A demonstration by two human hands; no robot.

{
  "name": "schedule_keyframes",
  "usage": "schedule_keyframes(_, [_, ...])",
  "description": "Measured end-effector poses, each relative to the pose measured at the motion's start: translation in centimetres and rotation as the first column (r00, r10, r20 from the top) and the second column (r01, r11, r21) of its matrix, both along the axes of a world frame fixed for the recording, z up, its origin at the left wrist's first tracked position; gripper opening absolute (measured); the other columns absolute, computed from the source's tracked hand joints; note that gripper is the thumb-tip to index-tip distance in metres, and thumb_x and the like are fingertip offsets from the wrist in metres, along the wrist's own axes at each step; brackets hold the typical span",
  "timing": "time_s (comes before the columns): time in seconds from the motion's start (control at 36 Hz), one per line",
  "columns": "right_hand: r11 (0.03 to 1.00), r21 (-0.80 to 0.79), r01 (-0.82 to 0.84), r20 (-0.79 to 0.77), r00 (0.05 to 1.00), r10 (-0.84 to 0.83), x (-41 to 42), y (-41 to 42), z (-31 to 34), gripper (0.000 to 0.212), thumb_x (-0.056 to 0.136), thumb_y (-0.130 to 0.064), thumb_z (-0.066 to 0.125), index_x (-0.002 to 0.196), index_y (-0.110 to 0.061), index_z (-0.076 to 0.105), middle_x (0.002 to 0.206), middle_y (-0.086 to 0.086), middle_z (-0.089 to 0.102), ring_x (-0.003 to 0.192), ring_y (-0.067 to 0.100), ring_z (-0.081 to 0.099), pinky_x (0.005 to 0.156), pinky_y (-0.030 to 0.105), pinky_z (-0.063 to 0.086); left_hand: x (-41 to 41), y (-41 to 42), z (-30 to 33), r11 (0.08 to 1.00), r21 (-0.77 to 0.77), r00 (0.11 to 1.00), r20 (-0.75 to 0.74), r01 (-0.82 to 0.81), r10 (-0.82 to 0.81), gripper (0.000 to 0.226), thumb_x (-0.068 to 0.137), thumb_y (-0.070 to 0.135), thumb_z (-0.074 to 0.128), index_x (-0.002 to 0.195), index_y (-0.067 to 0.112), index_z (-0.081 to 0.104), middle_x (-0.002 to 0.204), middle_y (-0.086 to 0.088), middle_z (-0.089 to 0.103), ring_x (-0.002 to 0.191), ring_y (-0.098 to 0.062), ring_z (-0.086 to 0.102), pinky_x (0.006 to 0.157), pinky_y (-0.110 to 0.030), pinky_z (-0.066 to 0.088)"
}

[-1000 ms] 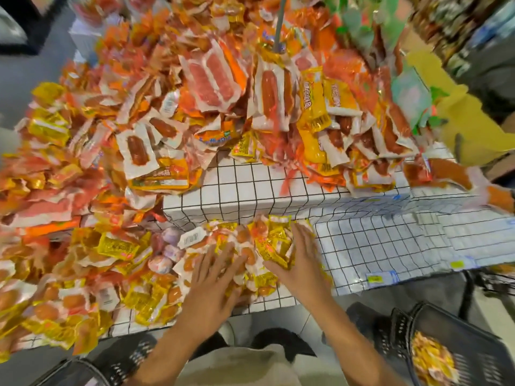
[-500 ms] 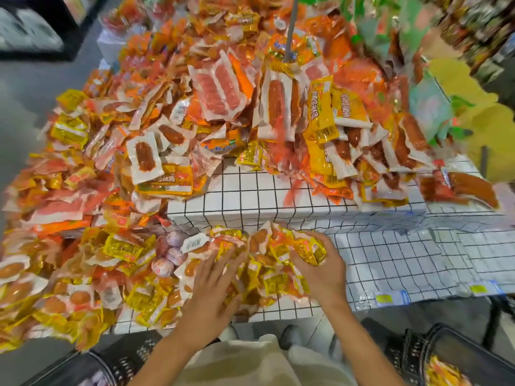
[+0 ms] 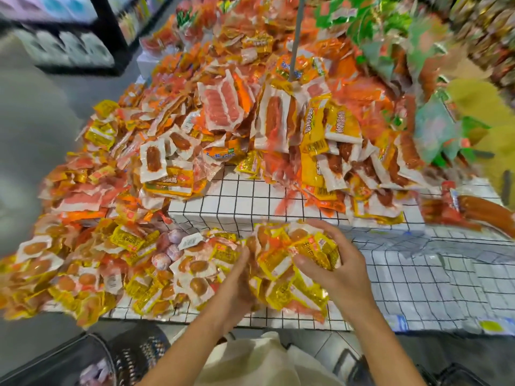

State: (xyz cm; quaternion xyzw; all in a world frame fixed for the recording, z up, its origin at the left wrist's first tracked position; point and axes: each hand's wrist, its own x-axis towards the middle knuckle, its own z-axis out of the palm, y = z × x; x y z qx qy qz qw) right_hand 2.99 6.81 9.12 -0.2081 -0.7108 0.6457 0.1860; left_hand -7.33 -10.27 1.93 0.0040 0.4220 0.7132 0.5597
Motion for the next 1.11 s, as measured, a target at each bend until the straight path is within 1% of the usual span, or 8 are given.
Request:
schedule_keyframes(0.11, [0.99, 0.035, -0.135, 0.071, 0.989, 0.132, -0.5, -0.1, -1.8, 0.062, 0.076, -0.029, 0.09, 0.129, -0.043, 0.062, 0.128, -0.019, 0.067, 0.119, 0.001, 0.063, 0.089, 0.012, 0.05, 0.3, 1.1, 1.2, 0.968, 0.222, 0.945, 0.324, -0.117, 0.04, 0.083, 0.086, 0.059, 0.068, 0.147, 0.008, 0.047, 0.137, -0.023, 0.059, 0.117, -0.037, 0.065, 0.094, -0.051, 0.055])
schedule_keyframes(0.22, [0.963, 0.045, -0.266, 0.165, 0.953, 0.255, -0.2, -0.6, -4.3, 0.072, 0.081, -0.041, 0.084, 0.142, -0.052, 0.046, 0.139, -0.032, 0.054, 0.13, -0.01, 0.05, 0.096, 0.006, 0.041, 0.4, 0.5, 0.0, 0.978, 0.057, 0.974, 0.116, -0.203, 0.195, 0.088, 0.074, 0.056, 0.08, 0.143, 0.008, 0.053, 0.142, -0.023, 0.055, 0.128, -0.037, 0.057, 0.108, -0.051, 0.047])
schedule_keyframes(0.33, [0.936, 0.02, -0.35, 0.24, 0.911, 0.336, 0.9, -0.8, -5.9, 0.086, 0.079, -0.059, 0.08, 0.148, -0.059, 0.029, 0.146, -0.049, 0.029, 0.14, -0.015, 0.031, 0.108, 0.018, 0.033, -0.1, -1.9, -1.7, 0.957, 0.039, 0.949, 0.152, -0.287, 0.278, 0.068, 0.068, 0.045, 0.086, 0.125, 0.012, 0.07, 0.117, -0.017, 0.072, 0.095, -0.03, 0.073, 0.076, -0.035, 0.062])
schedule_keyframes(0.64, [0.957, -0.225, 0.182, 0.452, 0.89, -0.063, 3.8, 3.4, -12.1, 0.066, 0.094, -0.024, 0.071, 0.152, -0.024, 0.038, 0.154, -0.003, 0.044, 0.136, 0.014, 0.046, 0.106, 0.027, 0.039, -1.1, -7.6, -2.0, 0.836, 0.473, 0.935, 0.333, -0.279, 0.123, 0.094, 0.089, 0.052, -0.026, 0.156, 0.005, 0.021, 0.157, -0.025, 0.033, 0.14, -0.037, 0.042, 0.119, -0.043, 0.026])
schedule_keyframes(0.83, [0.965, -0.221, 0.142, 0.546, 0.838, 0.002, 2.4, 2.7, -15.5, 0.041, 0.085, -0.031, 0.082, 0.116, -0.033, 0.056, 0.113, -0.013, 0.063, 0.109, 0.012, 0.063, 0.087, 0.028, 0.05, -2.4, -10.9, -6.5, 0.866, 0.186, 0.879, 0.21, -0.465, 0.427, 0.035, 0.085, 0.044, 0.069, 0.114, 0.024, 0.072, 0.098, 0.001, 0.077, 0.067, -0.01, 0.073, 0.063, -0.019, 0.056])
schedule_keyframes(0.92, [0.956, -0.238, 0.173, 0.552, 0.833, -0.013, 0.9, 2.4, -15.1, 0.043, 0.08, -0.039, 0.085, 0.106, -0.042, 0.051, 0.105, -0.028, 0.059, 0.088, -0.016, 0.059, 0.068, 0.013, 0.047, -2.2, -10.3, -5.9, 0.873, 0.086, 0.877, 0.095, -0.479, 0.472, 0.047, 0.078, 0.044, 0.074, 0.12, 0.024, 0.069, 0.106, -0.003, 0.075, 0.087, -0.019, 0.074, 0.079, -0.03, 0.057])
schedule_keyframes(1.0, [0.913, -0.315, 0.26, 0.595, 0.803, -0.024, 0.2, 3.0, -14.9, 0.042, 0.075, -0.049, 0.085, 0.102, -0.031, 0.059, 0.093, -0.018, 0.07, 0.083, 0.002, 0.067, 0.07, 0.025, 0.048, -1.7, -9.8, -5.3, 0.874, 0.04, 0.873, 0.098, -0.484, 0.478, 0.055, 0.076, 0.044, 0.075, 0.125, 0.02, 0.067, 0.111, -0.008, 0.074, 0.098, -0.026, 0.073, 0.09, -0.038, 0.056])
schedule_keyframes(1.11, [0.834, -0.476, 0.279, 0.598, 0.798, 0.074, 0.4, 4.4, -15.2, 0.057, 0.064, -0.052, 0.09, 0.096, -0.008, 0.072, 0.079, 0.001, 0.072, 0.079, 0.02, 0.071, 0.077, 0.037, 0.056, -1.0, -9.6, -5.4, 0.869, -0.031, 0.862, 0.107, -0.494, 0.495, 0.056, 0.059, 0.047, 0.086, 0.106, 0.019, 0.071, 0.068, 0.002, 0.071, 0.045, -0.014, 0.064, 0.045, -0.021, 0.053])
